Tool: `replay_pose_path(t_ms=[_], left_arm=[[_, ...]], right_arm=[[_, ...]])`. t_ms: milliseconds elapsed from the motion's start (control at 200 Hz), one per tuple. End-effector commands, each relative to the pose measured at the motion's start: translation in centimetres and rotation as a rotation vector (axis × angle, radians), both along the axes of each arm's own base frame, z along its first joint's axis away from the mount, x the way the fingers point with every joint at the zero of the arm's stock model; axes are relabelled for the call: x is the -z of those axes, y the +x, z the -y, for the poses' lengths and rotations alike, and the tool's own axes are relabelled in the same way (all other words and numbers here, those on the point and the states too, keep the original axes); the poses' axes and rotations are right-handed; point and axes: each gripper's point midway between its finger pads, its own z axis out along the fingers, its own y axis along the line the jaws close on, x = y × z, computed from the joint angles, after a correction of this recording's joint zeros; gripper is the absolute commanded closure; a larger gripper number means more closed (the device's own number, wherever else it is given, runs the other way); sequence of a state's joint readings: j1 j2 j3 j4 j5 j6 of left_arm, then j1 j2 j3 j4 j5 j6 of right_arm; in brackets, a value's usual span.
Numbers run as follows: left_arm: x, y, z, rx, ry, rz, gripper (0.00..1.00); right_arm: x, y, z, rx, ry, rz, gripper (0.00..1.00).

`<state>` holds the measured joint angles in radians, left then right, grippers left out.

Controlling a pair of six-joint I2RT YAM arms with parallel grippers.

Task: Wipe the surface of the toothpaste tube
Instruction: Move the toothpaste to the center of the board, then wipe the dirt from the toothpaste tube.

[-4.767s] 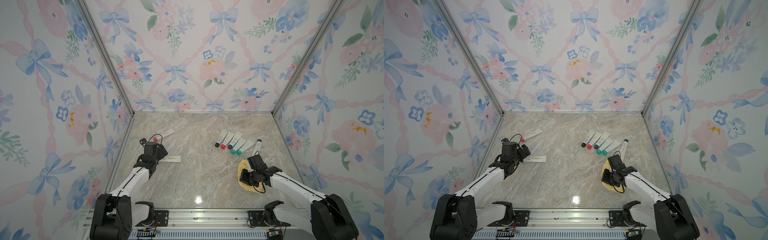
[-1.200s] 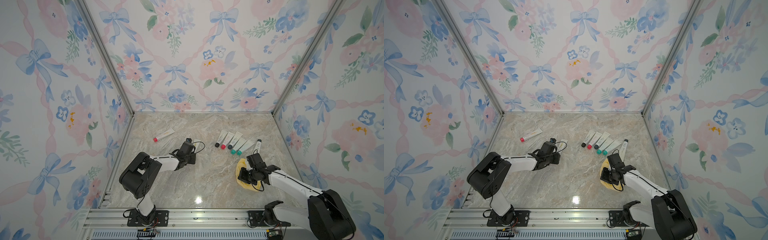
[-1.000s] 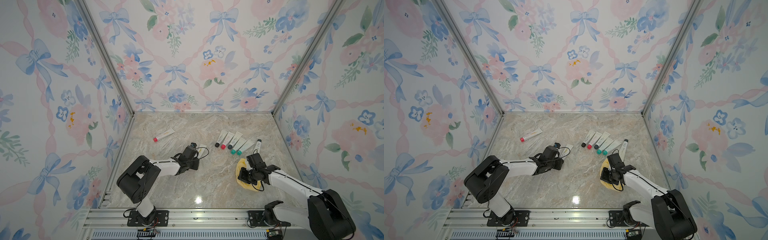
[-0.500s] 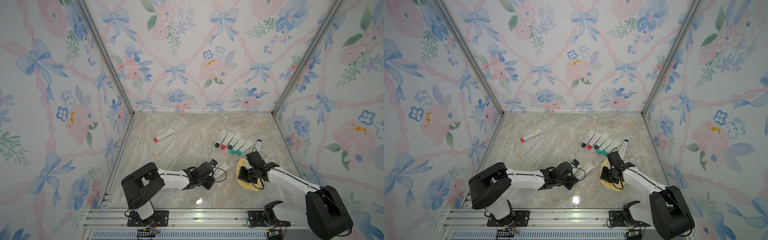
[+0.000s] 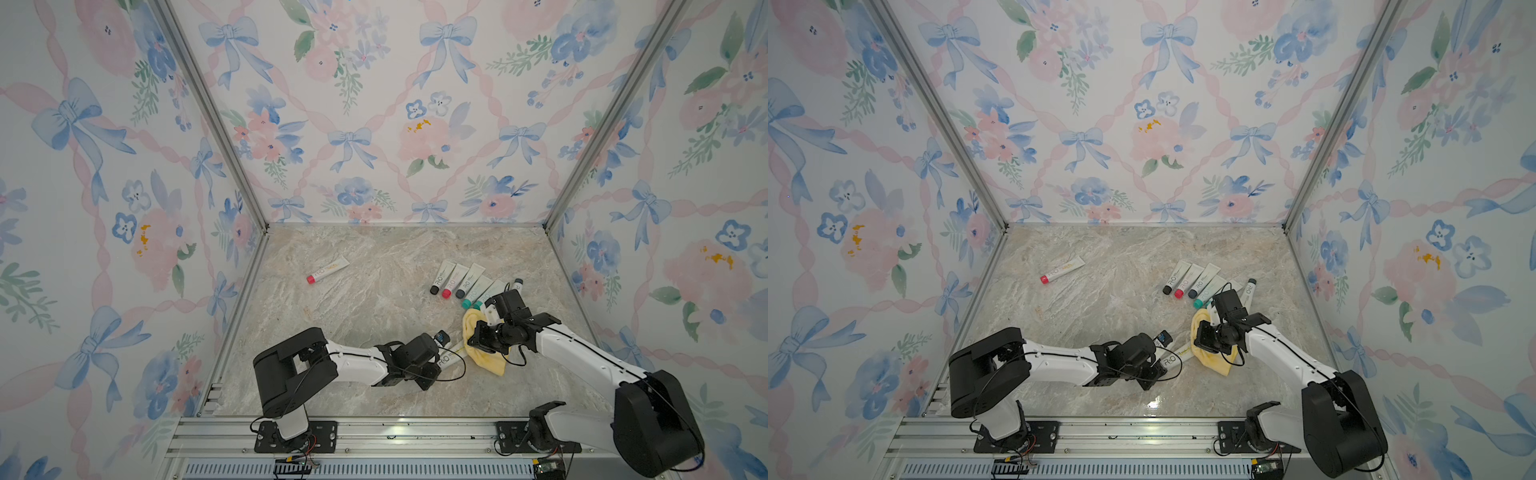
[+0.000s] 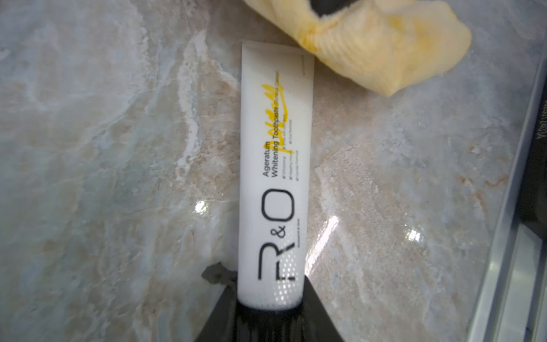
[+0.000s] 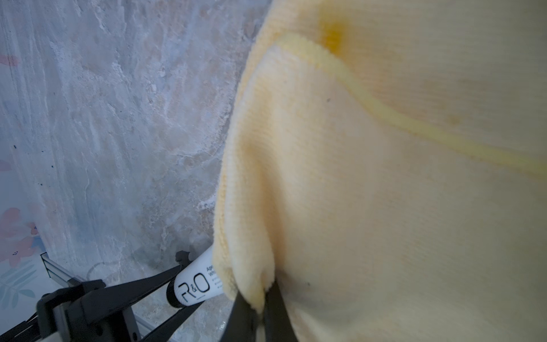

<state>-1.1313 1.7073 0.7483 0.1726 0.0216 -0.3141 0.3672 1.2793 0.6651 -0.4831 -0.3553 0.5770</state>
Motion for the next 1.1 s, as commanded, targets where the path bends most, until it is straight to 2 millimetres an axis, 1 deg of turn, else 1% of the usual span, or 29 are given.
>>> replay_pose_path(t_ms=[0,70,145,220,290,365,460,465,475,495,580,690,785,915,1095], left_arm=[[4.8,-2.4,-3.6,0.022,0.191,-0.093,0.69],[4.7,-2.3,-3.7,0.014,0.191,-0.088,0.69],[4.6,-2.3,-3.7,0.011,0.185,-0.084,0.69],[4.5,-2.3,-3.7,0.01,0.183,-0.081,0.7],[4.4,-2.3,-3.7,0.009,0.18,-0.079,0.7],[4.4,-2.4,-3.9,0.007,0.181,-0.079,0.7],[3.8,-2.4,-3.8,0.002,0.163,-0.072,0.7],[4.2,-2.6,-4.3,0.002,0.176,-0.078,0.7],[4.5,-2.8,-4.8,0.001,0.185,-0.082,0.7],[4.6,-2.9,-5.0,0.0,0.186,-0.084,0.7],[4.5,-3.0,-5.4,-0.007,0.183,-0.082,0.7],[4.3,-3.1,-5.6,-0.013,0.174,-0.08,0.7],[4.1,-3.0,-5.4,-0.012,0.165,-0.075,0.7],[4.4,-2.8,-5.0,-0.008,0.171,-0.073,0.7],[4.7,-2.6,-4.6,-0.007,0.174,-0.073,0.71]], right_arm=[[0.6,-0.5,-2.2,-0.053,0.035,-0.037,0.93],[1.6,-0.9,-2.7,-0.069,0.02,-0.057,0.93],[2.9,-1.3,-2.5,-0.073,-0.014,-0.075,0.93],[4.2,-1.6,-1.6,-0.069,-0.07,-0.095,0.94],[4.9,-1.6,-0.4,-0.066,-0.149,-0.1,0.94],[5.2,-1.3,1.2,-0.051,-0.23,-0.097,0.94],[5.1,-0.7,2.6,-0.018,-0.281,-0.083,0.94],[5.1,-0.6,2.7,-0.015,-0.283,-0.082,0.94],[5.1,-0.6,2.9,-0.012,-0.288,-0.081,0.94],[5.2,-0.5,3.2,-0.006,-0.294,-0.082,0.94],[5.3,-0.1,4.0,0.011,-0.314,-0.081,0.94],[5.5,0.0,4.5,0.009,-0.339,-0.081,0.94],[5.7,0.0,3.8,-0.001,-0.315,-0.087,0.94],[5.5,-0.9,1.1,-0.055,-0.236,-0.099,0.94],[4.4,-3.1,-2.7,-0.123,-0.108,-0.117,0.94]])
